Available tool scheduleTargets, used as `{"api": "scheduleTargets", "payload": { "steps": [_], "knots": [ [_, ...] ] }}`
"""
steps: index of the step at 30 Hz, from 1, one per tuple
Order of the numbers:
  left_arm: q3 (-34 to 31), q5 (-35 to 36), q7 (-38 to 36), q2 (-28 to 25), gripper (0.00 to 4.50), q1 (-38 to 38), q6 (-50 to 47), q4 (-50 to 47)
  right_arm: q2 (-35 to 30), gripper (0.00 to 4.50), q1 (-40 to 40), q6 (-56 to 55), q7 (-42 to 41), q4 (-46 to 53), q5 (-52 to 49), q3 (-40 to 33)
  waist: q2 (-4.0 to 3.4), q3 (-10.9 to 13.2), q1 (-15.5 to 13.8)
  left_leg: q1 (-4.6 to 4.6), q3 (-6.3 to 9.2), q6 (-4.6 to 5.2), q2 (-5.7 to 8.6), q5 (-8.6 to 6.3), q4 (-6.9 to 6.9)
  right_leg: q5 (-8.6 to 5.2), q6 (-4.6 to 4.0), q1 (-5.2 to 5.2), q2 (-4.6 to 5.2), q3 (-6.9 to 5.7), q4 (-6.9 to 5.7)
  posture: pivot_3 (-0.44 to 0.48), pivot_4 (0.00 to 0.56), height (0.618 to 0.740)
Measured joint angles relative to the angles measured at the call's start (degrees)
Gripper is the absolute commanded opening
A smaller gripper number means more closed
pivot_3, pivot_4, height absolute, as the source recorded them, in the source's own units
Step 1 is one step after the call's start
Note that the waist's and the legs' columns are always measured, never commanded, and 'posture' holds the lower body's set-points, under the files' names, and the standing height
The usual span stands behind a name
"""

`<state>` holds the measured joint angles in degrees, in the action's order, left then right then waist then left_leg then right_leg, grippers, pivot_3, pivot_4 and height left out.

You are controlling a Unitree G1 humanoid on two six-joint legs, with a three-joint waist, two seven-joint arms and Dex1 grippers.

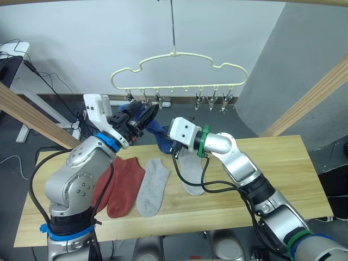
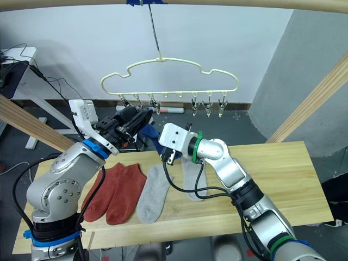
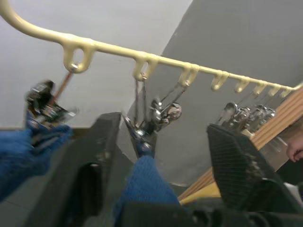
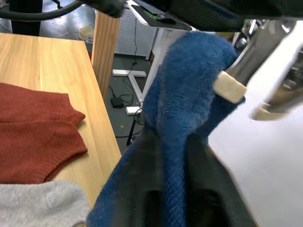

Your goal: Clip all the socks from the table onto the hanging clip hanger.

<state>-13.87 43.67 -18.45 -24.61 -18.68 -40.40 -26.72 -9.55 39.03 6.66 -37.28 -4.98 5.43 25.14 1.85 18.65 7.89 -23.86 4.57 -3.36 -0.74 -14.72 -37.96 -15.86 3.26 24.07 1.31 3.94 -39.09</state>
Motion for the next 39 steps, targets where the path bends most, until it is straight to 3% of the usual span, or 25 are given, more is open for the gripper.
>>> {"api": "scheduleTargets", "payload": {
  "steps": [1, 6, 11, 16, 20, 28, 33, 39],
  "knots": [
    [0.0, -0.65, 0.07, -0.3, 3.27, 0.41, 0.57, -0.05, -0.29, 1.77, 0.0, 0.0, -0.24, 0.0, 0.14, 0.01, 0.0, -0.01, -0.01, 0.0, 0.0, 0.0, 0.0, 0.0, 0.0, 0.0, 0.0, 0.0, 0.0, 0.0, -0.01, -0.158, 0.266, 0.74],
    [1.53, -6.41, -0.21, -1.46, 3.27, 2.94, 4.69, -0.49, -2.22, 1.77, -2.11, 1.23, -2.02, 1.99, 0.06, -0.06, 0.0, -0.02, -0.13, -0.01, 0.0, 0.02, 0.0, -0.01, 0.0, 0.0, -0.01, 0.0, 0.0, -0.02, 0.0, -0.163, 0.273, 0.74],
    [4.47, -15.75, -0.45, -1.38, 3.27, 6.68, 14.03, -1.28, -8.09, 1.77, -9.94, 3.91, -5.53, 11.75, -1.39, -0.57, 0.0, -0.02, -0.43, -0.01, 0.01, 0.05, 0.01, -0.03, 0.01, 0.0, -0.01, 0.0, 0.04, 0.03, 0.04, -0.172, 0.282, 0.74],
    [7.22, -23.11, -1.48, -0.73, 3.27, 12.02, 23.22, -1.92, -15.78, 1.77, -17.78, 11.98, -10.28, 24.71, -10.52, -8.42, -0.01, -0.02, -0.78, 0.01, 0.0, 0.08, 0.02, -0.03, 0.0, 0.05, -0.02, -0.01, 0.05, 0.07, -0.01, -0.193, 0.295, 0.74],
    [9.14, -24.86, -2.85, 0.11, 3.27, 14.55, 25.82, -2.09, -21.38, 1.77, -18.92, 16.14, -13.43, 31.04, -20.05, -18.5, 0.0, -0.02, -0.93, 0.03, -0.08, 0.15, 0.02, 0.02, -0.04, 0.15, -0.06, -0.07, -0.07, 0.02, -0.01, -0.207, 0.298, 0.74],
    [12.54, -26.13, -3.71, 3.27, 3.27, 13.35, 28.26, -1.88, -26.93, 1.77, -16.2, 27.6, -13.16, 36.6, -34.35, -28.8, 0.0, -0.02, -0.89, 0.04, -0.11, 0.25, 0.05, 0.09, -0.08, 0.28, -0.15, -0.07, -0.24, 0.01, -0.01, -0.226, 0.3, 0.74],
    [14.58, -27.92, -3.12, 5.83, 3.27, 11.73, 29.54, -0.82, -28.44, 1.77, -18.28, 31.18, -10.71, 39.37, -37.12, -30.27, 0.0, -0.02, -0.99, 0.0, -0.13, 0.26, 0.06, 0.08, -0.08, 0.28, -0.13, -0.07, -0.21, 0.03, 0.03, -0.243, 0.305, 0.74],
    [15.79, -33.67, 3.24, 11.92, 3.27, 8.52, 30.93, 4.44, -28.45, 1.77, -20.29, 32.61, -6.89, 41.78, -38.25, -30.73, 0.0, -0.02, -0.97, 0.0, -0.16, 0.27, 0.13, 0.09, -0.14, 0.33, -0.06, -0.08, -0.22, 0.06, 0.02, -0.249, 0.304, 0.74]
  ]
}}
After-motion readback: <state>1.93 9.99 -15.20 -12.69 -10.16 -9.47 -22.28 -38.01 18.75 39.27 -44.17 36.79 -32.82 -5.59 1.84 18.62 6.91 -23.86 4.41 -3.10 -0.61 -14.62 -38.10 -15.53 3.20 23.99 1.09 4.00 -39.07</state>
